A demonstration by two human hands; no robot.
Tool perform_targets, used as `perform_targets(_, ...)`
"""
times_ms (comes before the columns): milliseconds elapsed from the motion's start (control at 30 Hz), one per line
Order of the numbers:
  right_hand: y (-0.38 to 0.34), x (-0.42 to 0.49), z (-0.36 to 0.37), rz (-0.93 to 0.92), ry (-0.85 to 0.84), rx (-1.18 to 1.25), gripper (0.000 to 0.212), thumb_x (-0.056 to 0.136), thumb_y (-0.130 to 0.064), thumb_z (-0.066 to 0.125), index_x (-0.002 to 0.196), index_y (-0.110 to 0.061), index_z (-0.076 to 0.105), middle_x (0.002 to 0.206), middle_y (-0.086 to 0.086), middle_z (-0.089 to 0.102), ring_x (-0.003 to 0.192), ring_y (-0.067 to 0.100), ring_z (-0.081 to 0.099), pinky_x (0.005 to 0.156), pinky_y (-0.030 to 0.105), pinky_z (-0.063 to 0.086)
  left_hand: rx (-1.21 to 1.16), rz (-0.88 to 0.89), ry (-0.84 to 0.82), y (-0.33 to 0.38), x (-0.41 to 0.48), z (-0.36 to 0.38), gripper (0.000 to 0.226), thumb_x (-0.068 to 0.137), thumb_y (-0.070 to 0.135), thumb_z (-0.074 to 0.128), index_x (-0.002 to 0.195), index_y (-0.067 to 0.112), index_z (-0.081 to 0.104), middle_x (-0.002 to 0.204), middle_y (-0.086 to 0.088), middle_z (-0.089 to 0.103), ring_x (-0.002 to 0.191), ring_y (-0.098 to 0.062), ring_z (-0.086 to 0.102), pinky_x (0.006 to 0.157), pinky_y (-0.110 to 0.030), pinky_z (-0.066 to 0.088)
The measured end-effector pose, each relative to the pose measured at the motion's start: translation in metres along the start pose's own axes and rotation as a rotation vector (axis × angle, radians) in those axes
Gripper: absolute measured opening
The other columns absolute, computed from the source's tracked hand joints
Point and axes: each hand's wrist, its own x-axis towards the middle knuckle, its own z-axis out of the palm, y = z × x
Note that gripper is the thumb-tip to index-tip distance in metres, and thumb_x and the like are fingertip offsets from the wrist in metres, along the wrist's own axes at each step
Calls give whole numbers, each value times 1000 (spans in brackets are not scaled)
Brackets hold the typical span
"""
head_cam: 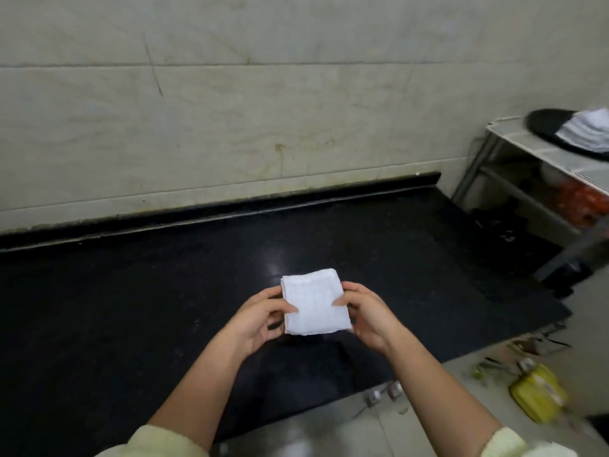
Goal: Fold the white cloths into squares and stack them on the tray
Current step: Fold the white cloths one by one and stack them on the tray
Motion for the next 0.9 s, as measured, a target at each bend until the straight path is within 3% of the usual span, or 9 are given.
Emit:
perform_targets(167, -40, -30, -88, -77, 88, 8, 37, 77, 6, 56, 109, -11, 62, 99, 11, 69, 84, 25, 65, 61, 30, 54, 76, 18, -109, -6, 8, 107, 43, 79, -7, 57, 107, 23, 68, 95, 0, 69, 85, -15, 62, 71, -27, 45)
perform_targets(300, -77, -50, -154, -138, 157, 38, 38, 76, 5, 56, 110, -10, 62, 104, 12, 68, 87, 25, 65, 57, 28, 54, 154, 37, -201, -1, 19, 187, 41, 79, -3, 58, 107, 24, 69, 97, 2, 69, 86, -14, 61, 70, -27, 45)
perform_targets(633, -167, -50, -279, -271, 271, 155, 43, 75, 6, 58, 117, -4, 62, 103, 13, 68, 89, 26, 65, 66, 33, 56, 194, 56, -322, 28, 81, 344, 42, 77, 3, 63, 113, 23, 70, 111, -5, 67, 93, -17, 64, 67, -29, 52)
perform_targets(733, -200, -41, -315, -304, 298, 153, 41, 75, 6, 57, 115, -4, 64, 100, 12, 68, 89, 26, 65, 66, 33, 56, 178, 52, -360, 36, 105, 393, 41, 79, 2, 61, 113, 24, 69, 110, -5, 67, 85, -14, 64, 59, -25, 50)
perform_targets(900, -266, -20, -372, -338, 292, 130, 36, 78, 2, 57, 112, -6, 66, 100, 10, 67, 90, 25, 62, 62, 31, 54, 203, 95, -433, 66, 150, 469, 40, 80, 4, 59, 113, 25, 69, 110, -2, 67, 85, -13, 62, 66, -26, 47)
